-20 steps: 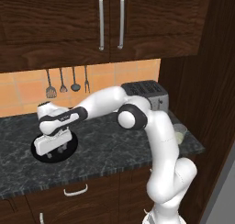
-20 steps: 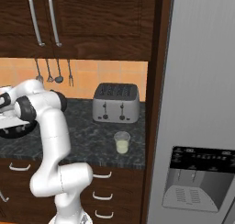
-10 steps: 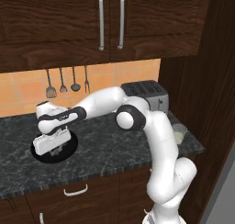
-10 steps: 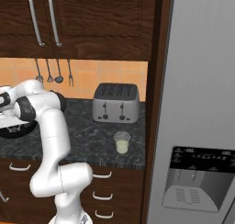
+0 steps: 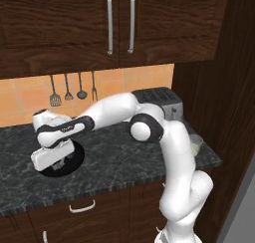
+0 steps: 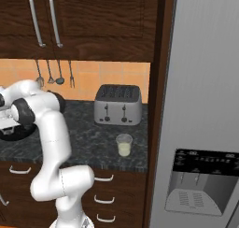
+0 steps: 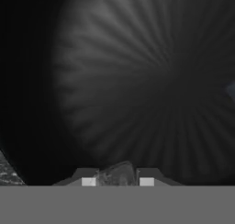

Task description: Grab a lemon wedge from the fridge and one ice cube from the ice bowl, and put them in the glass of lemonade.

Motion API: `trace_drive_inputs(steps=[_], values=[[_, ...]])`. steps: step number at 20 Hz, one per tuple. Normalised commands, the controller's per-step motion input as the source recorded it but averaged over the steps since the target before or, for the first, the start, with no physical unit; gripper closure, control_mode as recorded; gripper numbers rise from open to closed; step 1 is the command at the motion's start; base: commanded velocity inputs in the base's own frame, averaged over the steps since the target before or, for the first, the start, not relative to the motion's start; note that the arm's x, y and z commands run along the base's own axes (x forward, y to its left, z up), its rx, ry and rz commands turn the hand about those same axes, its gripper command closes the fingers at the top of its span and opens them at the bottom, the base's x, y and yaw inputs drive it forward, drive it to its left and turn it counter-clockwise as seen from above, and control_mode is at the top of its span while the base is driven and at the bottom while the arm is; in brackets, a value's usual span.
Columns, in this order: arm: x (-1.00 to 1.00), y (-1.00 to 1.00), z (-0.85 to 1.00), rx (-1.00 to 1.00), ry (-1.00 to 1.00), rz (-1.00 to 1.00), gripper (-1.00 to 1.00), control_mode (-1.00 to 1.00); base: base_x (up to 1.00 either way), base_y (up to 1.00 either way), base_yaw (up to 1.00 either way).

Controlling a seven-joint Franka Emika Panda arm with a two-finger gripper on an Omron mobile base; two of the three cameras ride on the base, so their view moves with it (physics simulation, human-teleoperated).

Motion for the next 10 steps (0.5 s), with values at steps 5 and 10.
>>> trace_drive_inputs(steps=[5, 10], values=[[-0.68, -0.10, 0.75, 0.00, -0.19, 0.00, 1.00, -1.00, 0.00, 0.00, 0.00], [-0.31, -0.75, 0.74, 0.00, -0.04, 0.00, 1.00, -1.00, 0.00, 0.00, 0.00]])
